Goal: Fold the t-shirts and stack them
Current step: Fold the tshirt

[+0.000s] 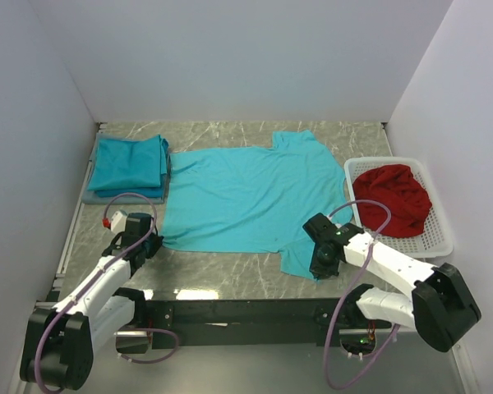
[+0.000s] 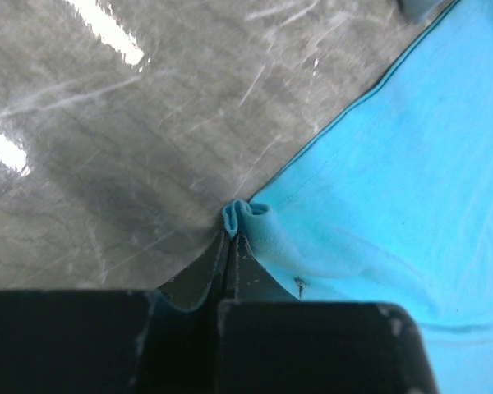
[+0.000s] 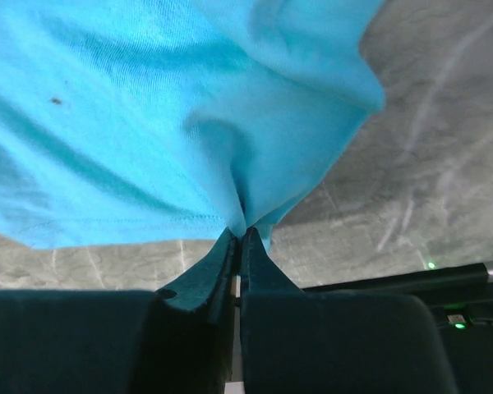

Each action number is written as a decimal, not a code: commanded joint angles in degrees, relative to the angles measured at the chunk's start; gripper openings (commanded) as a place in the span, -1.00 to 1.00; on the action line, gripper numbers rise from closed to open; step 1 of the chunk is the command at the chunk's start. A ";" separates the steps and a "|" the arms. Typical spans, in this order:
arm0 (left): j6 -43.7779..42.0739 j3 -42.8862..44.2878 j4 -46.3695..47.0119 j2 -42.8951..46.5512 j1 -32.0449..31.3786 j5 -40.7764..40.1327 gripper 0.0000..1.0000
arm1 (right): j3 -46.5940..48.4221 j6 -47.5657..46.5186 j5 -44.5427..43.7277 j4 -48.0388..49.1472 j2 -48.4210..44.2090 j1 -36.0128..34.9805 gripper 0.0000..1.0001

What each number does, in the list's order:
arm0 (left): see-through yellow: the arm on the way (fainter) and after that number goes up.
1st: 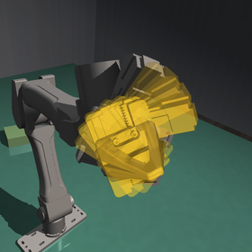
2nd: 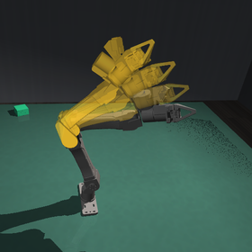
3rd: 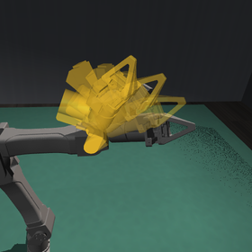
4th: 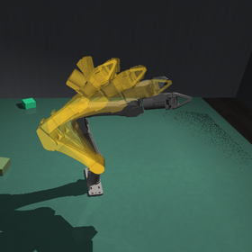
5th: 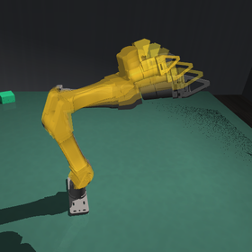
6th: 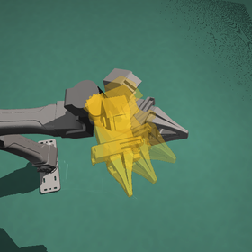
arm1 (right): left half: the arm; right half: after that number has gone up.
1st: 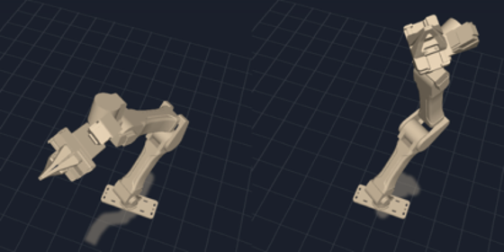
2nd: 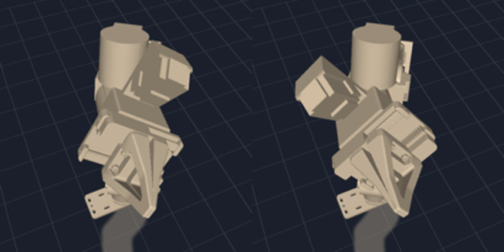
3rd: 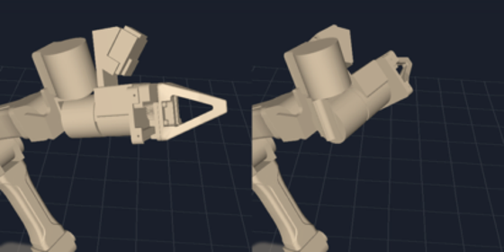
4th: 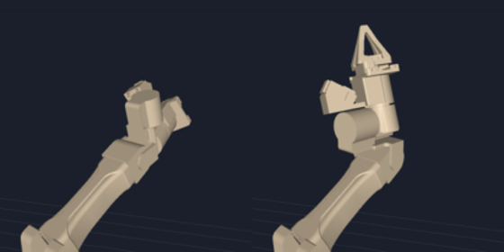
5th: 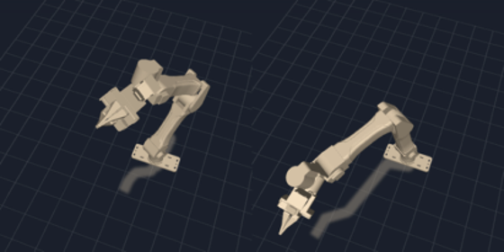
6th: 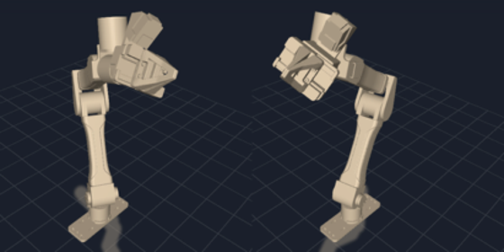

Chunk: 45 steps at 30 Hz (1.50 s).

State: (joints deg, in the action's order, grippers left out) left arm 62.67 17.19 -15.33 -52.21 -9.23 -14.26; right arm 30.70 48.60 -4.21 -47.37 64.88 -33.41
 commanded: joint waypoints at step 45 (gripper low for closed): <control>10.28 14.79 -9.20 9.33 -6.94 -10.26 -0.99 | 22.38 -11.59 -4.41 -10.02 -5.65 10.55 -1.00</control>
State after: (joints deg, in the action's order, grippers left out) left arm 76.40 27.86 -30.20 -40.45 -16.62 -20.88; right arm 48.95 41.52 -8.14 -61.43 58.06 -24.53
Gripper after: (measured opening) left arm 0.012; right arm 0.029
